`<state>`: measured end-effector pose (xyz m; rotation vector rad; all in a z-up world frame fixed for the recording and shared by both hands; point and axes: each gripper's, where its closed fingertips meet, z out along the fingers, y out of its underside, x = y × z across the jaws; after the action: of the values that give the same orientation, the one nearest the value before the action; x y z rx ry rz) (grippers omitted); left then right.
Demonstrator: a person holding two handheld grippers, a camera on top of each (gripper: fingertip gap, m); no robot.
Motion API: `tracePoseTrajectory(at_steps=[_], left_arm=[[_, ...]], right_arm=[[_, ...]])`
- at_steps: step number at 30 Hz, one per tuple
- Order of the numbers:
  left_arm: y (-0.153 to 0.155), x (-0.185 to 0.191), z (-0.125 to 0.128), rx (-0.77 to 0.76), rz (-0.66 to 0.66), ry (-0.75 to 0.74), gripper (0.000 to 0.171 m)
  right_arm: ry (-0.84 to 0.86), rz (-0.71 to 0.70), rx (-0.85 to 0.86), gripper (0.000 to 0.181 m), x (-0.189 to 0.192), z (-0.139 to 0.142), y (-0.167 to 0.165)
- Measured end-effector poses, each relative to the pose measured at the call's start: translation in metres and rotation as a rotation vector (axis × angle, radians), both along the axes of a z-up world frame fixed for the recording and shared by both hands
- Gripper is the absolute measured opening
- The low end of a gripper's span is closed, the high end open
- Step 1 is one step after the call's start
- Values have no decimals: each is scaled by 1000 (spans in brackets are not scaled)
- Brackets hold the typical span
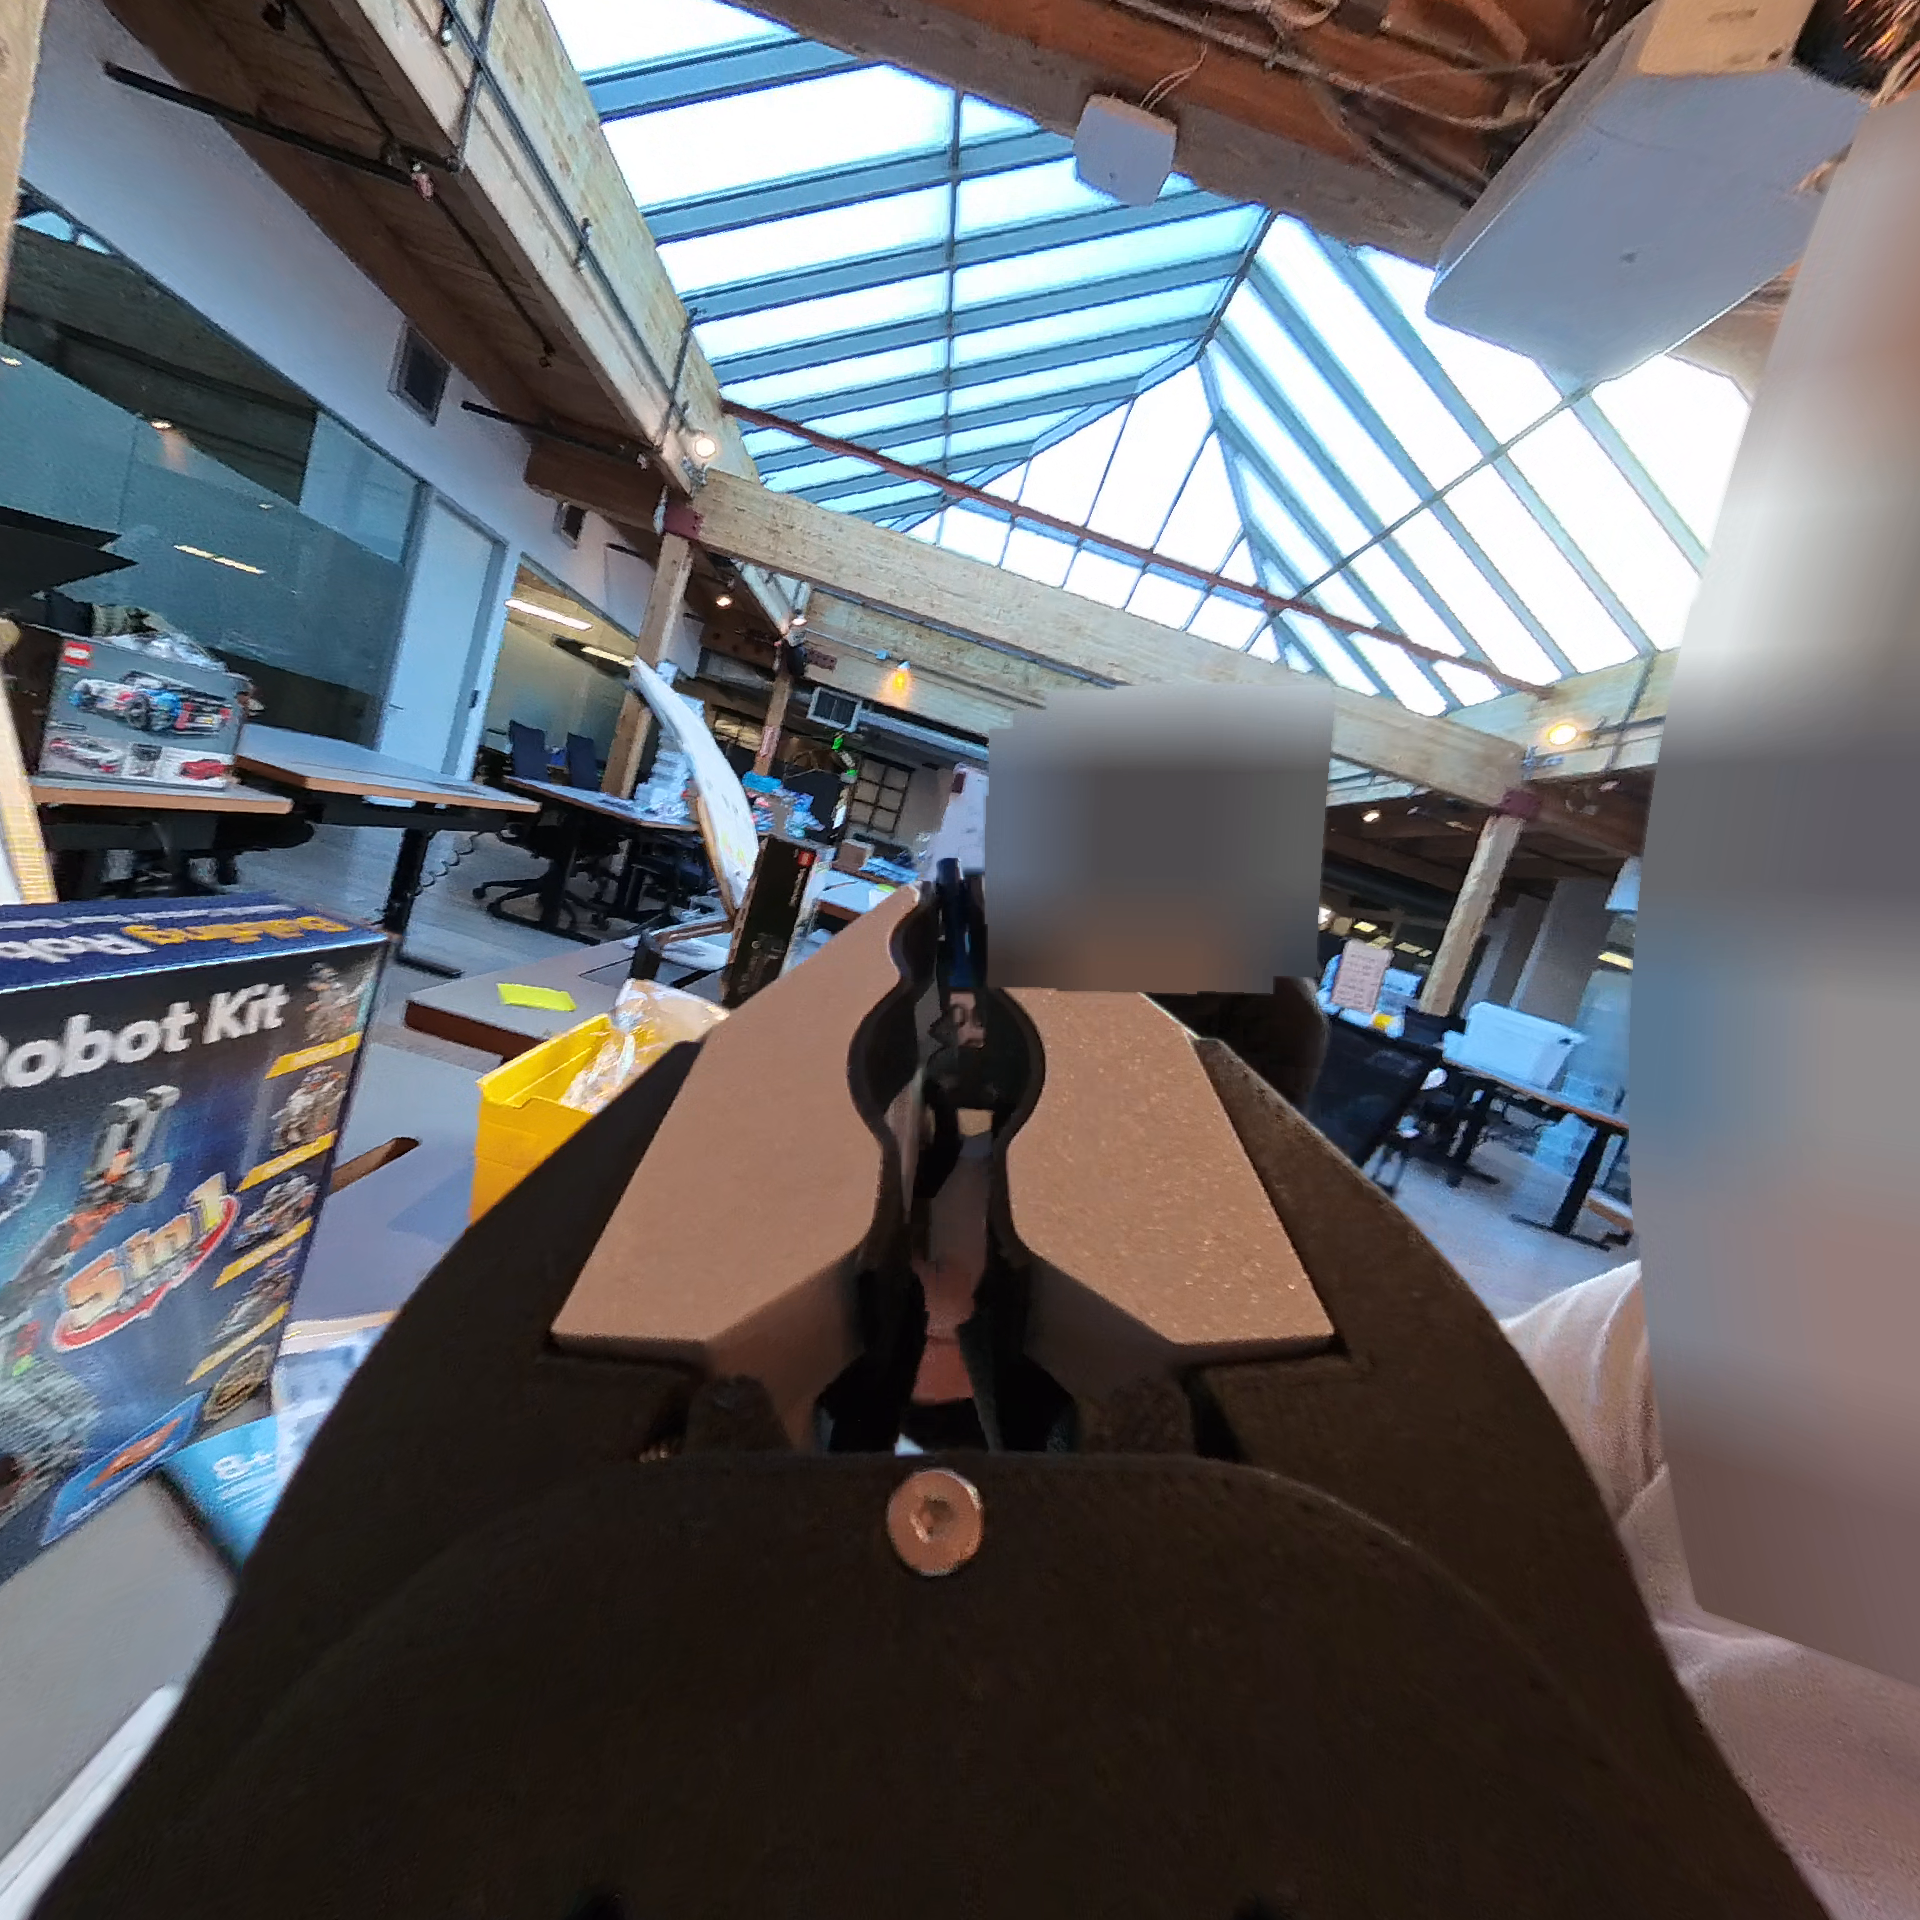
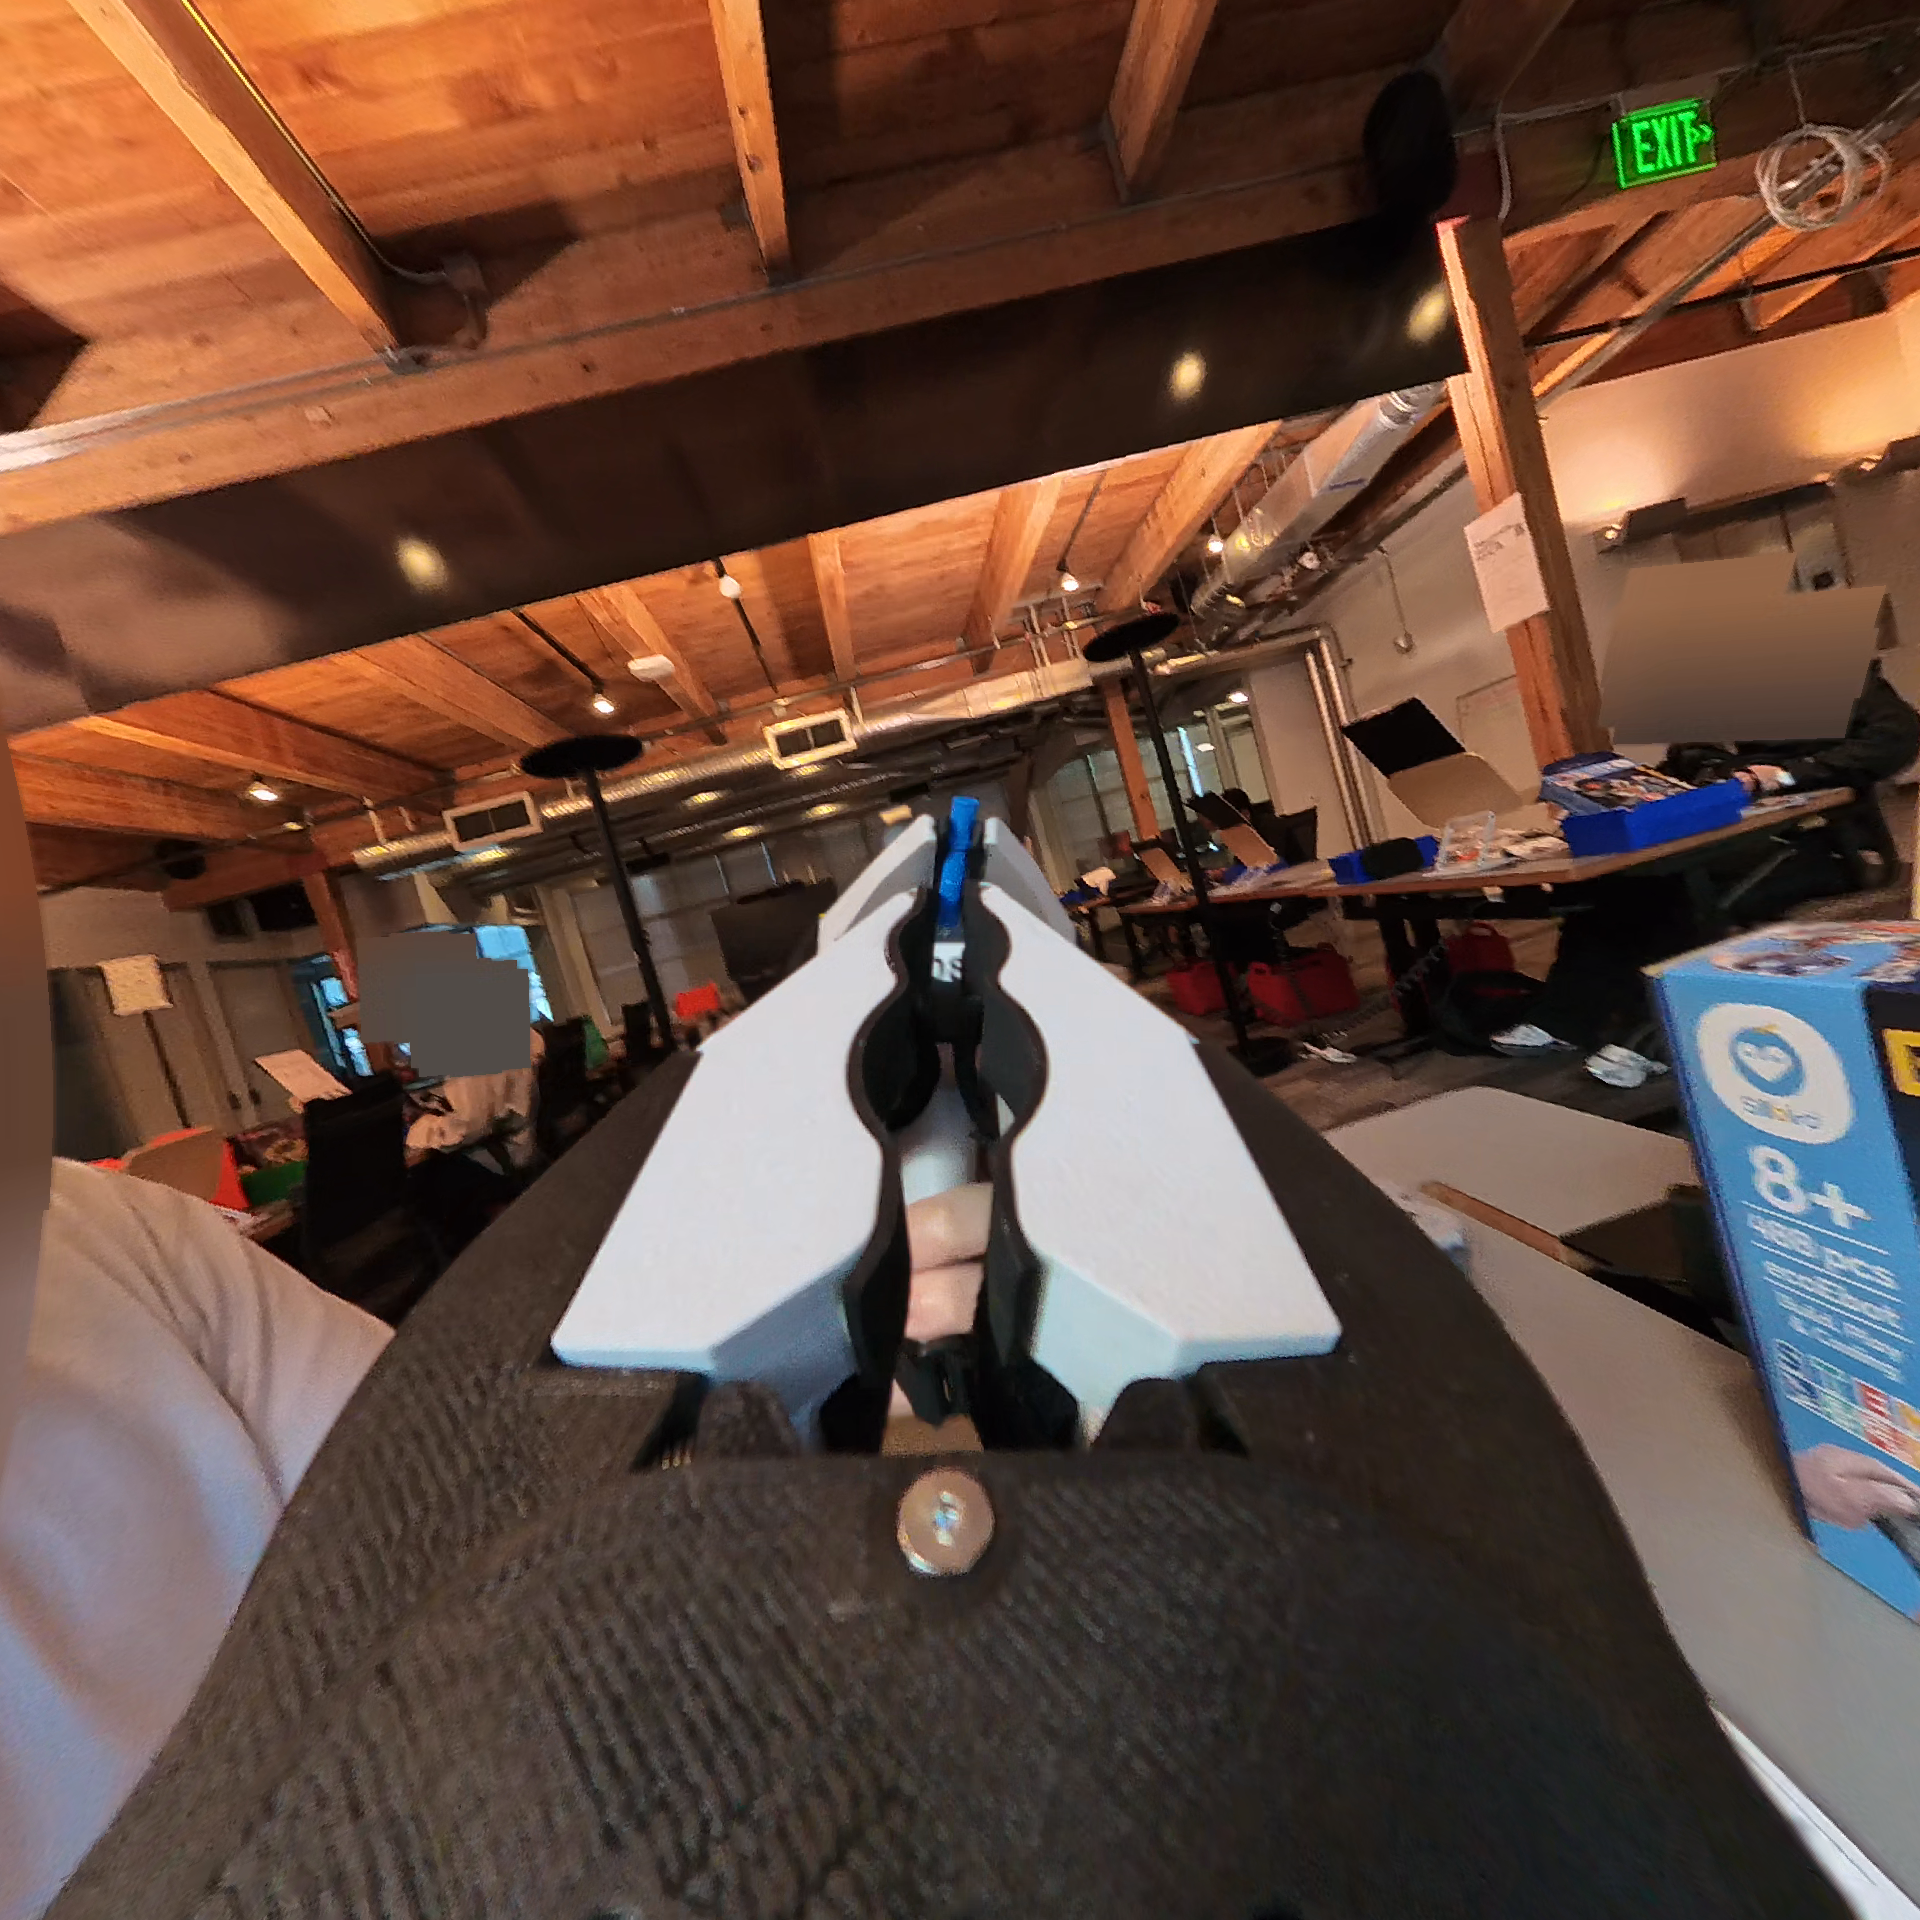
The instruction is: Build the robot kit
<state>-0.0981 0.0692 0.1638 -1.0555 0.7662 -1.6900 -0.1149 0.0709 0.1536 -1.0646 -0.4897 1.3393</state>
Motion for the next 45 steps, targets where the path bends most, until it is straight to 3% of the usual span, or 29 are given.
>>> tracePoseTrajectory(at_steps=[1,4,7,13,16,19,23,27,32,37,42,45], left_arm=[[1,0,-1,12,15,23,2],[4,-9,3,24,25,71,11],[4,-36,17,72,54,118,24],[8,-82,14,251,366,384,21],[-1,-87,17,256,388,417,25],[-12,-81,8,242,333,482,30],[0,-73,-20,247,393,657,24],[4,-60,-35,197,332,687,21],[28,-49,-66,102,301,772,17],[38,-45,-77,22,234,750,15],[49,-54,-99,-70,214,829,10],[52,-57,-100,-136,174,798,13]], right_arm=[[-28,-18,-5,2,1,-2,2],[-119,-115,35,3,8,-4,7],[-319,-353,201,2,21,-6,14],[-780,-730,649,2,19,-10,9],[-937,-825,831,3,8,-21,8],[-955,-832,925,3,-5,-31,5],[-1009,-850,979,3,-9,-42,9],[-1035,-856,970,3,-7,-53,17],[-1026,-831,878,3,-7,-67,31],[-1021,-750,744,3,-11,-87,41],[-994,-620,562,3,-19,-105,47],[-958,-508,443,3,-27,-119,48]])
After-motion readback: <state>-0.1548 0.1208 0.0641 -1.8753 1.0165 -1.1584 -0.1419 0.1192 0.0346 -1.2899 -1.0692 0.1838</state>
